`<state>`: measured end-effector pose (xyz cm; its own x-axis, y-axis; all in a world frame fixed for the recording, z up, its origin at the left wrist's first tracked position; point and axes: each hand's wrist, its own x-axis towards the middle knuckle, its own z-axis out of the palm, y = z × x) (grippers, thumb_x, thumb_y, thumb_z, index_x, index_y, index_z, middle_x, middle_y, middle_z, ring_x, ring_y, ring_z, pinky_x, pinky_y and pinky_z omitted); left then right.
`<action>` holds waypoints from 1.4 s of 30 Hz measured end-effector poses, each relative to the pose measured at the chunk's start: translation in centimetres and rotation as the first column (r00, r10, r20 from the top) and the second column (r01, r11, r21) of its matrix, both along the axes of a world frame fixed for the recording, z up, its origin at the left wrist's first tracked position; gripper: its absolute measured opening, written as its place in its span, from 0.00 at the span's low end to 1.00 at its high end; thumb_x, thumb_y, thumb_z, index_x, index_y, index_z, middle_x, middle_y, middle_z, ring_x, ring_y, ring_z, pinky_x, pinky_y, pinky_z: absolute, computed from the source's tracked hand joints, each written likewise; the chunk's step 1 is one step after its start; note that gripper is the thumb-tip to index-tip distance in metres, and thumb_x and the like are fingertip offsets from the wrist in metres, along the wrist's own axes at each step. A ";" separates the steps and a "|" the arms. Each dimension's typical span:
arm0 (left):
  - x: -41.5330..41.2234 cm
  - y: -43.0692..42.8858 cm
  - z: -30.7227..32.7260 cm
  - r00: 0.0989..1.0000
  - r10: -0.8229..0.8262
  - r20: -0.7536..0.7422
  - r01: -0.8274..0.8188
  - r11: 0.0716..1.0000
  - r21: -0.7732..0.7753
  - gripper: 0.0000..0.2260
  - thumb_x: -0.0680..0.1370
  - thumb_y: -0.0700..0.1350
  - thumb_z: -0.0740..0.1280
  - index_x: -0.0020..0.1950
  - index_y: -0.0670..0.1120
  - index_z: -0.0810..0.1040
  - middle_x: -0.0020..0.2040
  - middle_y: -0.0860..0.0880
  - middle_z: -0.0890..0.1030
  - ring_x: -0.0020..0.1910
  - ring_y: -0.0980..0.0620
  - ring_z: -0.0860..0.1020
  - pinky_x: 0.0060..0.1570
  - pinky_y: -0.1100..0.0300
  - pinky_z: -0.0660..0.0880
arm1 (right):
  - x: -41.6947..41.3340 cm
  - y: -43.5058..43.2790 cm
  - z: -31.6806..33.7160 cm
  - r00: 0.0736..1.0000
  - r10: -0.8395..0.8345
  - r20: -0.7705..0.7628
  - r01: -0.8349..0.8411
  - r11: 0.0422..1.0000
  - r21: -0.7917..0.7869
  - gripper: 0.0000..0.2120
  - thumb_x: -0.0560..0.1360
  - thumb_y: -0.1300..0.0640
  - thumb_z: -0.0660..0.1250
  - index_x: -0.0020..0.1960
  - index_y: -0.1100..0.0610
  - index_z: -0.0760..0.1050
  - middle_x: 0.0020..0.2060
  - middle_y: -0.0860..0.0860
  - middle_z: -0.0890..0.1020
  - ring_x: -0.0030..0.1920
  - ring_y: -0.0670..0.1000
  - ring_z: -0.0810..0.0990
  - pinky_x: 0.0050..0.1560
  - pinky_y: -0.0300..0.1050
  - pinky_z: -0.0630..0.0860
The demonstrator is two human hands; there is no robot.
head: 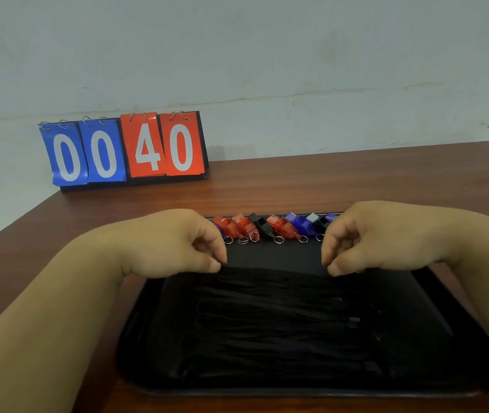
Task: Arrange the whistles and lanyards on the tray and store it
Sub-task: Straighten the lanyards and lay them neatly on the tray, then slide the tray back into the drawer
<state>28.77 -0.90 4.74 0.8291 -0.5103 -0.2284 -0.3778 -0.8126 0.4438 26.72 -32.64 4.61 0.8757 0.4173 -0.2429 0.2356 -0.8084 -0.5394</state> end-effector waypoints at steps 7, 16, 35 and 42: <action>0.1 0.2 0.3 0.990 0.110 0.091 -0.110 0.994 -0.006 0.05 0.78 0.53 0.73 0.53 0.60 0.82 0.44 0.57 0.85 0.44 0.60 0.83 0.46 0.63 0.78 | 0.6 -0.2 0.1 0.981 -0.079 0.180 0.079 0.997 0.010 0.05 0.71 0.47 0.78 0.46 0.44 0.84 0.39 0.43 0.85 0.37 0.41 0.82 0.41 0.36 0.76; -4.0 1.1 0.0 0.865 0.432 0.254 -0.398 0.900 -0.178 0.15 0.78 0.61 0.69 0.62 0.60 0.76 0.64 0.56 0.73 0.58 0.58 0.75 0.58 0.58 0.72 | -2.5 -2.3 1.5 0.925 -0.271 0.266 0.273 0.962 0.031 0.14 0.72 0.42 0.76 0.56 0.43 0.81 0.51 0.40 0.83 0.53 0.45 0.82 0.54 0.43 0.76; -13.6 1.7 -5.1 0.815 0.549 0.184 -0.500 0.828 -0.255 0.41 0.73 0.75 0.61 0.81 0.55 0.62 0.71 0.51 0.76 0.71 0.46 0.72 0.70 0.46 0.70 | -12.1 -2.8 -5.3 0.865 -0.455 0.213 0.476 0.878 -0.057 0.49 0.68 0.18 0.52 0.82 0.43 0.55 0.82 0.51 0.59 0.82 0.56 0.54 0.79 0.60 0.56; -14.6 2.4 -4.2 0.905 0.415 0.092 -0.401 0.906 -0.136 0.61 0.56 0.83 0.65 0.83 0.56 0.53 0.83 0.49 0.59 0.81 0.45 0.56 0.77 0.42 0.61 | -13.4 -2.3 -4.7 0.881 -0.435 0.186 0.441 0.897 0.010 0.56 0.60 0.13 0.54 0.81 0.40 0.55 0.82 0.50 0.59 0.81 0.54 0.54 0.78 0.60 0.57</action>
<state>14.19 1.54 0.54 0.9872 -0.1381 -0.0799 -0.0780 -0.8546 0.5134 13.34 -34.99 -0.12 0.9971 -0.0248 -0.0717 -0.0571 -0.8674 -0.4944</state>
